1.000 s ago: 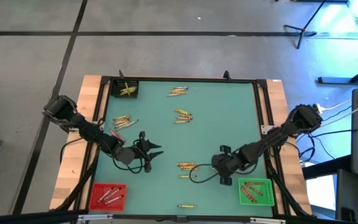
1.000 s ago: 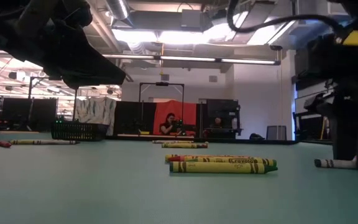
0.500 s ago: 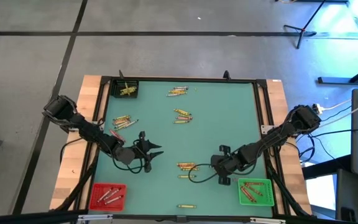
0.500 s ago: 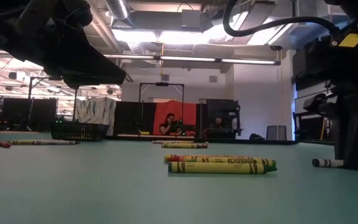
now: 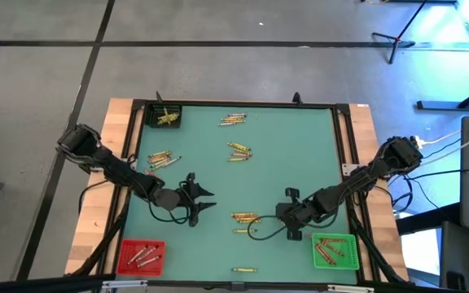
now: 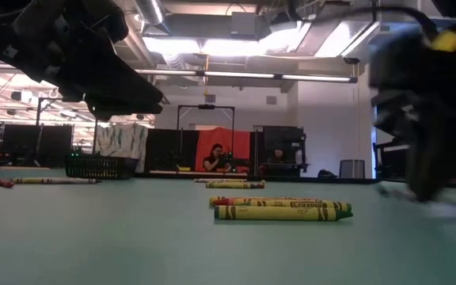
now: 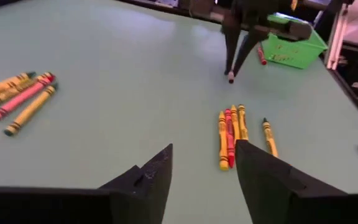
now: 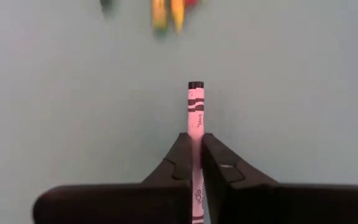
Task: Sort crayons
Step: Put the black crayon into the red bin
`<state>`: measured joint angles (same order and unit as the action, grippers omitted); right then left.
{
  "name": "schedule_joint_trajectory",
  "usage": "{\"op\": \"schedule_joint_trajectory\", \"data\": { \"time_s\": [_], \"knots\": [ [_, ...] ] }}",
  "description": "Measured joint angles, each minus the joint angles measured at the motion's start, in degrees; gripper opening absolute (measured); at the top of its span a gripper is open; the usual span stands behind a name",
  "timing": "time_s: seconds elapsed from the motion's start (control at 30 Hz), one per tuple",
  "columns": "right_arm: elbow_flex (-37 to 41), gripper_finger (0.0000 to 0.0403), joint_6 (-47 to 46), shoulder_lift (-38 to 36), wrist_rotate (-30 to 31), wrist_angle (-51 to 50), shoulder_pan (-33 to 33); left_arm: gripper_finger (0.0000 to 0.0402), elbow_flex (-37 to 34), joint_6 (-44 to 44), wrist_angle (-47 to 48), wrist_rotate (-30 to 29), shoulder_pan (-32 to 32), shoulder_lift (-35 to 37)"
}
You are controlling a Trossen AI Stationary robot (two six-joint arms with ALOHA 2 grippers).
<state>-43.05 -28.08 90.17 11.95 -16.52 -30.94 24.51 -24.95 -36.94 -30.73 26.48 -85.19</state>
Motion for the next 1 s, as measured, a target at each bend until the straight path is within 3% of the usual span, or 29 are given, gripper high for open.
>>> {"op": "schedule_joint_trajectory", "data": {
  "time_s": [0.3,0.53,0.87,1.0],
  "knots": [
    [-0.17,0.0004,11.44,0.14,0.62,17.5,3.58,0.0173,0.0,0.82,-3.63,0.01,-1.02,0.0],
    [-0.22,0.0012,22.98,6.4,-1.12,40.47,6.82,0.0172,0.02,2.12,-4.59,0.47,-0.51,0.02],
    [-0.5,0.0013,31.58,16.51,-1.41,72.9,10.14,0.0172,0.03,9.48,-6.49,3.3,1.16,0.02],
    [-2.98,0.0014,34.85,19.91,-1.51,79.9,10.07,0.0172,0.04,11.82,-9.42,3.27,1.1,-0.67]
  ]
}}
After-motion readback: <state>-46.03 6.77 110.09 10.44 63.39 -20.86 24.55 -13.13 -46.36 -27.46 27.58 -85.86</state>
